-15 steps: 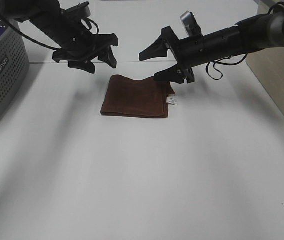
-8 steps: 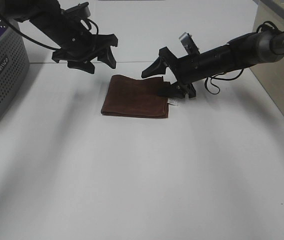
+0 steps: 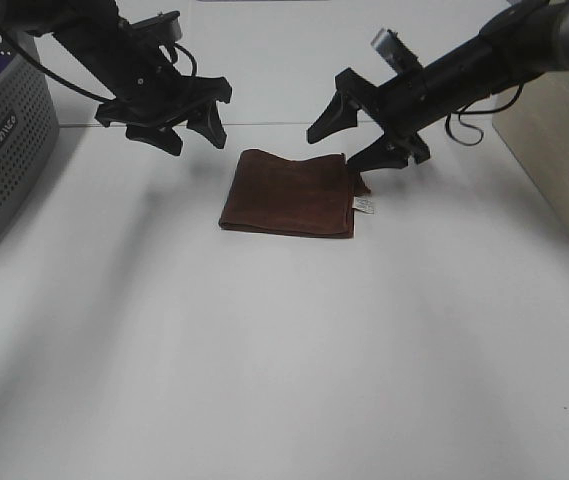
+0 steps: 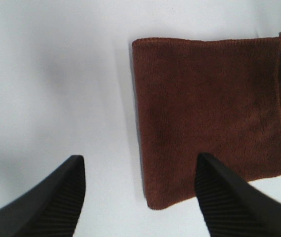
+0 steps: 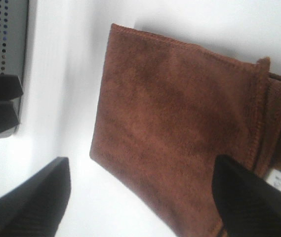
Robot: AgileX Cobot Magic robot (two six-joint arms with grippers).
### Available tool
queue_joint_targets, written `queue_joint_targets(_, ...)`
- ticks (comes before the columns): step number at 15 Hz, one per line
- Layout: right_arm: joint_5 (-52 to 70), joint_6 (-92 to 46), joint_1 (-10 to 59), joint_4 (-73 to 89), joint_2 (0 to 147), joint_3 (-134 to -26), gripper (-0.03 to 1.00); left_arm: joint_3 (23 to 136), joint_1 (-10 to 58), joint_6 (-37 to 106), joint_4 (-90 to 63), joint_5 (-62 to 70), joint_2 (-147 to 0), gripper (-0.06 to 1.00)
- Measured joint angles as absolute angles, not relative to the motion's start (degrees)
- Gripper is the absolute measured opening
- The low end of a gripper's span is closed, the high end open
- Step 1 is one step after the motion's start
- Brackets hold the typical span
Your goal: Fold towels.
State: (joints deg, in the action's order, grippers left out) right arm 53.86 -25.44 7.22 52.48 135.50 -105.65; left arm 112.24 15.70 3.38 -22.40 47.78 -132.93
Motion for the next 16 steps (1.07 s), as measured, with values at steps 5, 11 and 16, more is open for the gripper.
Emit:
queue_joint_targets(5, 61.9, -15.4, 7.2, 32.1, 123.0, -105.7, 0.76, 112.2, 15.7, 4.9, -12.8, 57.2, -121.4, 0.6)
queue_joint_targets(11, 69.0, -11.6, 7.2, 23.5, 106.6, -105.1, 0.76, 109.7, 15.7, -3.4, 1.8, 69.2, -103.4, 0.6)
queue_joint_targets(16, 69.2, -9.3, 7.2, 17.6, 88.1, -90.1, 0.76, 86.2, 15.7, -6.4, 3.6, 69.4, -82.2, 0.6)
